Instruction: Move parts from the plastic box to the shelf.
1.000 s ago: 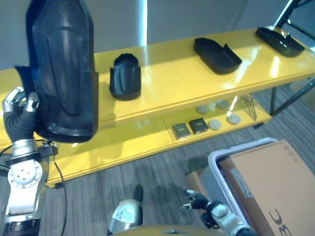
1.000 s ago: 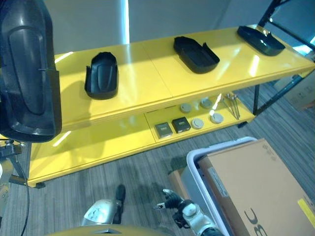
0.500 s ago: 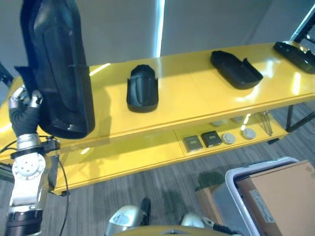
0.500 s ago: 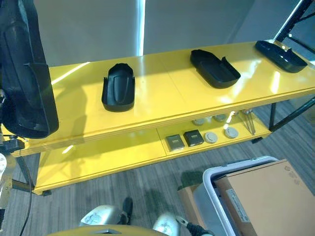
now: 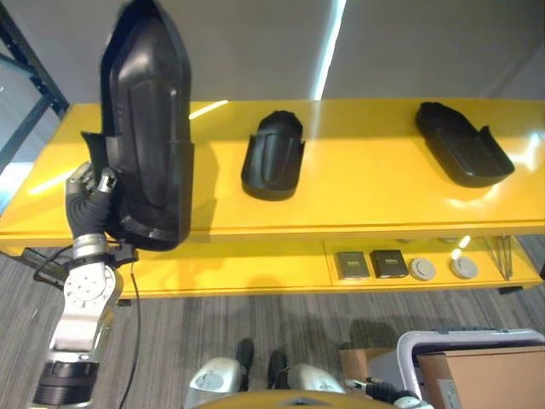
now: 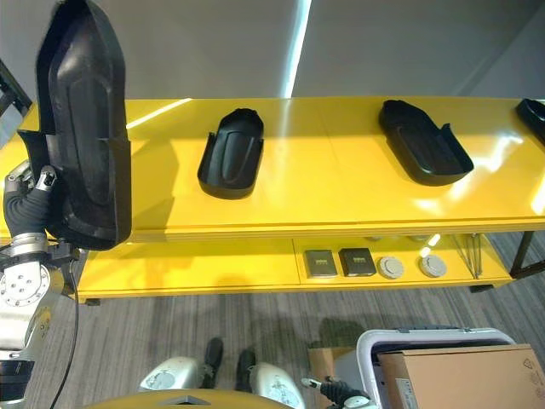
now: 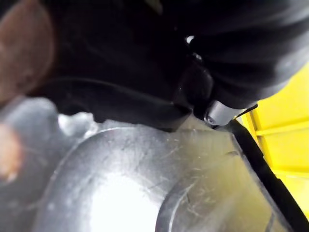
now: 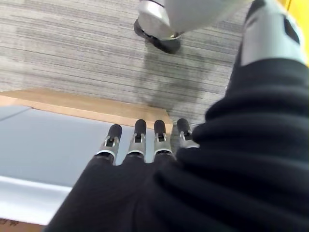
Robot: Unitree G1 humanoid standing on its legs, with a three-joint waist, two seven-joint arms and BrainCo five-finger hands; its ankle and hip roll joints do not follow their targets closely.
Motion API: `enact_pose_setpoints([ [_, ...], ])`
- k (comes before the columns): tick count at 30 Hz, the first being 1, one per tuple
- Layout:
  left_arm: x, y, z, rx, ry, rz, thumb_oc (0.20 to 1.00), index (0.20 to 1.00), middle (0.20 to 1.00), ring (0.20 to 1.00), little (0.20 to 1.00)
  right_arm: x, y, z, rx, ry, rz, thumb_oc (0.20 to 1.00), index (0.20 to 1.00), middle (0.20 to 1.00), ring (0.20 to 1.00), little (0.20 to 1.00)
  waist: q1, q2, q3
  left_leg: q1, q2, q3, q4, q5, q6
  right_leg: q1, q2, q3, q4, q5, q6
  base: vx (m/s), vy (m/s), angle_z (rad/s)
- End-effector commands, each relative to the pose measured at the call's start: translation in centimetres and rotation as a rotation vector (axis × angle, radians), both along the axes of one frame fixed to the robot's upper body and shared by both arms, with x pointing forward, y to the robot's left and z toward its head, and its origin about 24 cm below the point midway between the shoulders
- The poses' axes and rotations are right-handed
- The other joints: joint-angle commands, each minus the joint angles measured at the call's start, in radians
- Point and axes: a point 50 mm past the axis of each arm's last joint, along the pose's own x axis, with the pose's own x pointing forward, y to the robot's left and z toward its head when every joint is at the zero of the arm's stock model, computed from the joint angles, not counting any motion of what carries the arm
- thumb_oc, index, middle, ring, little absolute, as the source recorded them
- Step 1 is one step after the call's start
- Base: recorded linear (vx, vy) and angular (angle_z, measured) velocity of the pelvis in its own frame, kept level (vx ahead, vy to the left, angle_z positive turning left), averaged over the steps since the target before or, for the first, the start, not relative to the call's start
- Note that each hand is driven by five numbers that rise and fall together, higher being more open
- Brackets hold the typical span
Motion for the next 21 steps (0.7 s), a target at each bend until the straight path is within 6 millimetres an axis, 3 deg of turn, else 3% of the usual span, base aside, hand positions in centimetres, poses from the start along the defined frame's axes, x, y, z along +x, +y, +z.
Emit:
enact_pose_setpoints([
  [1,-0.1,0.3,3.7,0.026,-0.182,-0.001,0.200,0.200,0.200,0.200,0.200,-1.7,-0.9,-0.1,-0.035,0.064,0.057,1.000,1.000,1.000,1.000,1.000,-0.012,-0.017,-0.041,-0.065,-0.017,0.011,0.092,-0.079,-0.006,0.139,-0.028,0.010,-0.280,0.147,0.120,0.12,-0.065,-0.04],
  [3,-0.3,0.8,3.3,0.028,-0.152,0.015,0.200,0.200,0.200,0.200,0.200,-1.6,-1.0,0.0,-0.022,0.063,0.044,1.000,1.000,1.000,1.000,1.000,-0.008,-0.017,-0.041,-0.066,-0.016,0.011,0.115,-0.095,-0.007,0.141,-0.031,0.006,-0.270,0.136,0.117,0.12,-0.062,0.00],
  [5,-0.3,0.9,3.1,0.021,-0.142,0.010,0.200,0.200,0.200,0.200,0.200,-1.5,-0.8,-0.1,-0.010,0.068,0.027,1.000,1.000,1.000,1.000,1.000,-0.014,-0.018,-0.038,-0.078,-0.006,0.053,0.155,-0.116,-0.007,0.139,-0.040,-0.012,-0.259,0.126,0.114,0.05,-0.053,0.04],
  [6,0.0,0.6,3.0,0.010,-0.131,-0.023,0.200,0.200,0.200,0.200,0.200,-2.0,-0.8,-0.2,-0.010,0.072,-0.018,1.000,1.000,1.000,1.000,1.000,-0.037,-0.018,-0.023,-0.118,0.068,0.163,0.235,-0.079,-0.032,0.139,-0.054,-0.060,-0.244,0.114,0.102,-0.02,-0.047,0.48],
  [7,0.2,0.3,2.9,0.004,-0.131,-0.035,0.200,0.200,0.200,0.200,0.200,-2.1,-0.8,-0.2,-0.012,0.075,-0.033,1.000,1.000,1.000,1.000,1.000,-0.046,-0.015,-0.017,-0.129,0.100,0.183,0.254,-0.065,-0.040,0.134,-0.058,-0.073,-0.235,0.111,0.097,-0.04,-0.009,0.81],
  [9,0.5,0.1,2.9,-0.012,-0.137,-0.043,0.200,0.200,0.200,0.200,0.200,-2.4,-0.9,-0.3,-0.014,0.082,-0.033,1.000,1.000,1.000,1.000,1.000,-0.067,0.004,-0.007,-0.087,0.181,0.188,0.196,-0.032,-0.059,0.126,-0.071,-0.081,-0.204,0.091,0.092,0.03,0.208,0.82],
  [13,0.7,-0.3,2.7,-0.026,-0.139,-0.066,0.200,0.200,0.200,0.200,0.200,-3.0,-1.9,0.0,-0.052,0.084,-0.056,1.000,1.000,1.000,1.000,1.000,-0.113,0.040,-0.019,-0.005,0.370,0.188,-0.001,0.154,-0.125,0.116,-0.122,-0.088,-0.131,0.042,0.086,0.08,0.426,0.25],
  [15,0.7,-0.4,2.7,-0.023,-0.138,-0.075,0.200,0.200,0.200,0.200,0.200,-3.0,-2.2,0.1,-0.061,0.080,-0.072,1.000,1.000,1.000,1.000,1.000,-0.118,0.051,-0.014,-0.007,0.393,0.175,-0.007,0.176,-0.133,0.108,-0.134,-0.080,-0.097,0.027,0.086,0.05,0.430,0.27],
  [16,0.9,-0.3,2.8,-0.013,-0.135,-0.081,0.200,0.200,0.200,0.200,0.200,-2.8,-2.8,0.4,-0.073,0.069,-0.124,1.000,1.000,1.000,1.000,1.000,-0.125,0.064,-0.006,0.004,0.404,0.156,0.003,0.142,-0.129,0.088,-0.171,-0.060,-0.038,0.007,0.095,0.06,0.472,0.07],
  [18,0.9,-0.3,2.9,-0.011,-0.134,-0.076,0.200,0.200,0.200,0.200,0.200,-2.6,-3.3,0.5,-0.074,0.066,-0.159,1.000,1.000,1.000,1.000,1.000,-0.125,0.070,-0.003,0.016,0.385,0.155,0.012,0.081,-0.125,0.064,-0.208,-0.049,0.000,0.002,0.115,0.04,0.522,-0.16],
  [19,1.0,-0.2,2.9,-0.007,-0.127,-0.081,0.200,0.200,0.200,0.200,0.200,-2.8,-3.6,0.6,-0.073,0.057,-0.207,1.000,1.000,1.000,1.000,1.000,-0.129,0.079,0.006,0.023,0.360,0.184,0.028,0.024,-0.123,0.041,-0.261,-0.052,0.037,0.015,0.149,0.02,0.547,-0.33],
  [21,1.0,-0.1,2.9,-0.006,-0.122,-0.078,0.200,0.200,0.200,0.200,0.200,-3.1,-3.7,0.6,-0.062,0.053,-0.233,1.000,1.000,1.000,1.000,1.000,-0.128,0.081,0.015,0.020,0.330,0.180,0.056,-0.010,-0.120,0.043,-0.295,-0.038,0.031,0.038,0.175,0.02,0.487,-0.10],
])
